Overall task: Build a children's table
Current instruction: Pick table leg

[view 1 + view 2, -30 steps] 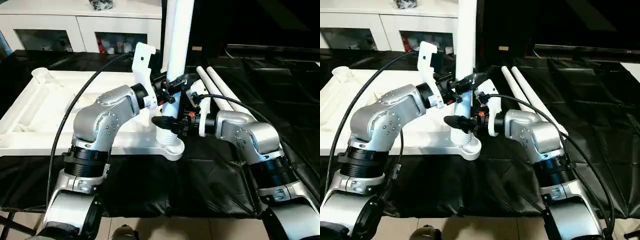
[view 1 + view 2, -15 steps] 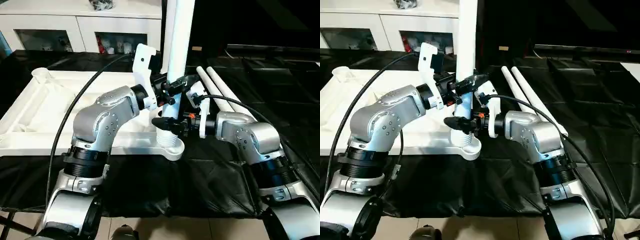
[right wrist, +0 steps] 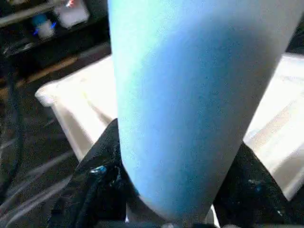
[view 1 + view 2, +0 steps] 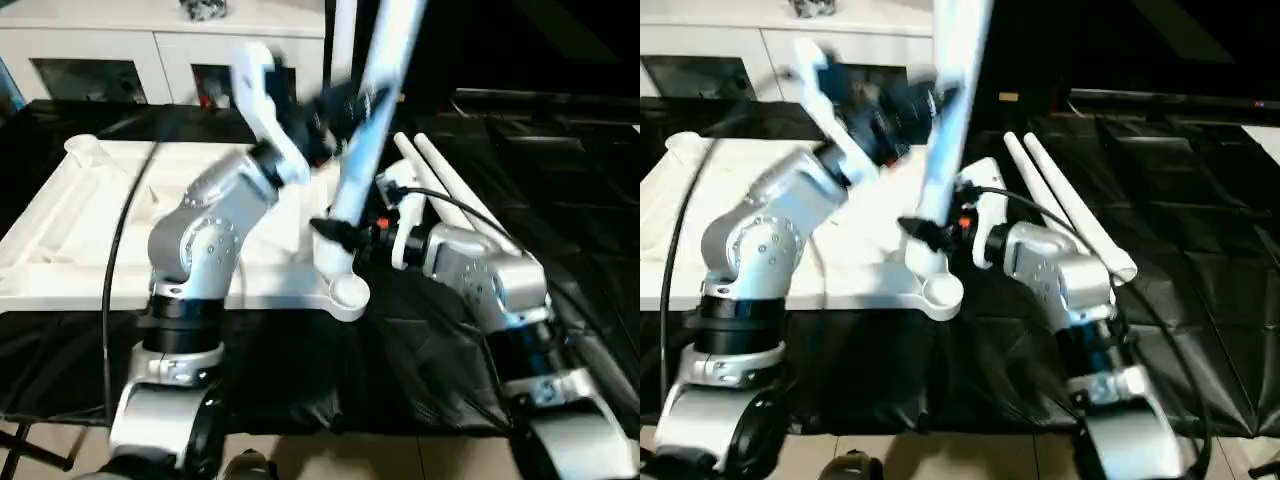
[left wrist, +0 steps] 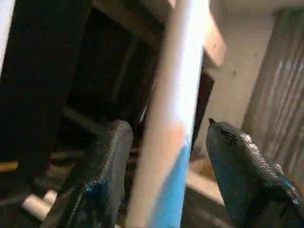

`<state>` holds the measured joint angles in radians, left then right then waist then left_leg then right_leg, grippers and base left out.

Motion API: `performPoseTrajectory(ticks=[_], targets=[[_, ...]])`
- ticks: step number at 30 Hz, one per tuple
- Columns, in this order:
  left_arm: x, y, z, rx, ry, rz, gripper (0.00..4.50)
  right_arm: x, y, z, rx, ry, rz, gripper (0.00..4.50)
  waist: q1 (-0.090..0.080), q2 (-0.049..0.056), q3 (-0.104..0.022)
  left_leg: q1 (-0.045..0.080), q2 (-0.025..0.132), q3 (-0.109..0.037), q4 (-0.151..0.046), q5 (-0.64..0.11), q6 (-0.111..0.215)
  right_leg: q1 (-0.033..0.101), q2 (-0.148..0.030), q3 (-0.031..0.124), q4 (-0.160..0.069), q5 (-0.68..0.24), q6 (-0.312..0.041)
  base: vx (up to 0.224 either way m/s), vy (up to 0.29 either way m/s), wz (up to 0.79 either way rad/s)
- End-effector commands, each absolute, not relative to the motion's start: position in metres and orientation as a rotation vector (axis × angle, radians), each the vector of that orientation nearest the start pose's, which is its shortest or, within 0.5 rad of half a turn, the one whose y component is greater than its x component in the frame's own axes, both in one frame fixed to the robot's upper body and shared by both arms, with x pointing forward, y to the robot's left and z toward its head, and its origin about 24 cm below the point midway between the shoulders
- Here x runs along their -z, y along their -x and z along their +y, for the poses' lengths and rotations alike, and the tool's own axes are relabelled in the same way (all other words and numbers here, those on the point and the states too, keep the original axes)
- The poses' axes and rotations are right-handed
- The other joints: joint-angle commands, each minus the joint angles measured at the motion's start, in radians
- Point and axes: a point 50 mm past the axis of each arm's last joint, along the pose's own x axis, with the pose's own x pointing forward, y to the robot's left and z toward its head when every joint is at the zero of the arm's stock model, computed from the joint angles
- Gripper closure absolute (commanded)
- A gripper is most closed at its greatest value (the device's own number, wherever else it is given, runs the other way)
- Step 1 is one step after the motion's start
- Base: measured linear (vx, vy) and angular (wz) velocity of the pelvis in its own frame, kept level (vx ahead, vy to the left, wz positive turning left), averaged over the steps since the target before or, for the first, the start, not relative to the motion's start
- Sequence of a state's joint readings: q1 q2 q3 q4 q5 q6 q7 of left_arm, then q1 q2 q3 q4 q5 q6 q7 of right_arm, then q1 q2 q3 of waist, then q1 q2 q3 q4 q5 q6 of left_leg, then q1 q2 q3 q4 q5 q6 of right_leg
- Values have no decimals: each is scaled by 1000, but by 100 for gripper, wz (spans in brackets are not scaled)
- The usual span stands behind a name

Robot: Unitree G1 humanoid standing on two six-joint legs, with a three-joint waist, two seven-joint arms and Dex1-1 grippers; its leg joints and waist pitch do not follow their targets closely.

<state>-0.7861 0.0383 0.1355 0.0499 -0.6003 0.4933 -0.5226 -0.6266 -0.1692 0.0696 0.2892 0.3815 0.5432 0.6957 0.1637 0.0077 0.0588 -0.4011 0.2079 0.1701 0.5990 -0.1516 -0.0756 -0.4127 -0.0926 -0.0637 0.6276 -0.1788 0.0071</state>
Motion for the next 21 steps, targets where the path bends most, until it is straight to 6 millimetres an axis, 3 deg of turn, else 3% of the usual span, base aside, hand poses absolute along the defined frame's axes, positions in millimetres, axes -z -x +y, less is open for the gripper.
performPoseTrajectory(ticks=[1,3,4,5,6,8,9,12,13,15,16,18,21], targets=[[-241,-330,89,996,424,-356,164,-123,-343,-101,-846,-164,127,261,-4,5,-84,25,8,-1,-68,-216,-51,55,-40,31,-67,-117,-178,0,0,0],[-238,-328,93,1031,368,-347,164,-122,-344,-105,-807,-145,109,261,-8,8,-83,26,7,0,-70,-220,-51,52,-38,31,-69,-145,-167,0,0,0],[-229,-325,96,1073,252,-315,164,-120,-344,-110,-781,-126,111,261,-11,9,-83,26,7,0,-70,-224,-53,52,-36,31,-68,-146,-165,0,0,0],[-208,-321,101,1127,60,-225,164,-117,-342,-117,-755,-93,123,261,-17,14,-82,26,9,-5,-76,-237,-51,53,-36,31,-71,-170,-144,0,0,0],[-204,-320,102,1139,22,-204,164,-116,-342,-118,-751,-87,126,261,-22,13,-81,28,9,-5,-78,-241,-50,52,-34,31,-73,-178,-137,0,0,0],[-174,-313,112,1214,-130,-72,164,-110,-337,-125,-742,-77,145,261,-27,18,-82,29,9,-3,-77,-242,-57,53,-34,34,-69,-171,-133,0,0,0],[-163,-311,117,1236,-164,-26,164,-108,-335,-127,-738,-82,148,261,-29,21,-82,32,10,0,-77,-244,-57,48,-32,35,-70,-164,-138,0,0,0],[-141,-305,129,1285,-203,85,164,-103,-330,-132,-736,-87,163,261,-28,22,-84,31,10,-1,-77,-247,-59,49,-33,34,-64,-135,-161,0,0,0],[-120,-302,140,1315,-267,198,164,-97,-325,-135,-738,-82,185,261,-28,21,-82,33,10,-1,-79,-263,-58,48,-33,34,-66,-150,-165,0,0,0],[-109,-301,146,1328,-315,254,164,-94,-323,-136,-733,-80,197,261,-29,20,-77,34,9,-1,-82,-302,-59,45,-35,36,-74,-208,-158,0,0,0],[-100,-299,151,1344,-352,301,198,-92,-321,-136,-729,-82,205,261,-28,22,-77,36,9,-1,-82,-313,-62,44,-36,36,-76,-228,-153,0,0,0],[-90,-299,158,1342,-392,357,198,-90,-320,-136,-729,-84,207,261,-30,24,-76,38,11,-3,-85,-344,-73,41,-40,38,-80,-278,-135,0,0,0],[-79,-303,165,1319,-444,398,237,-91,-319,-135,-714,-83,193,261,-31,31,-76,41,13,-5,-86,-377,-84,37,-41,38,-82,-278,-148,0,0,0]])
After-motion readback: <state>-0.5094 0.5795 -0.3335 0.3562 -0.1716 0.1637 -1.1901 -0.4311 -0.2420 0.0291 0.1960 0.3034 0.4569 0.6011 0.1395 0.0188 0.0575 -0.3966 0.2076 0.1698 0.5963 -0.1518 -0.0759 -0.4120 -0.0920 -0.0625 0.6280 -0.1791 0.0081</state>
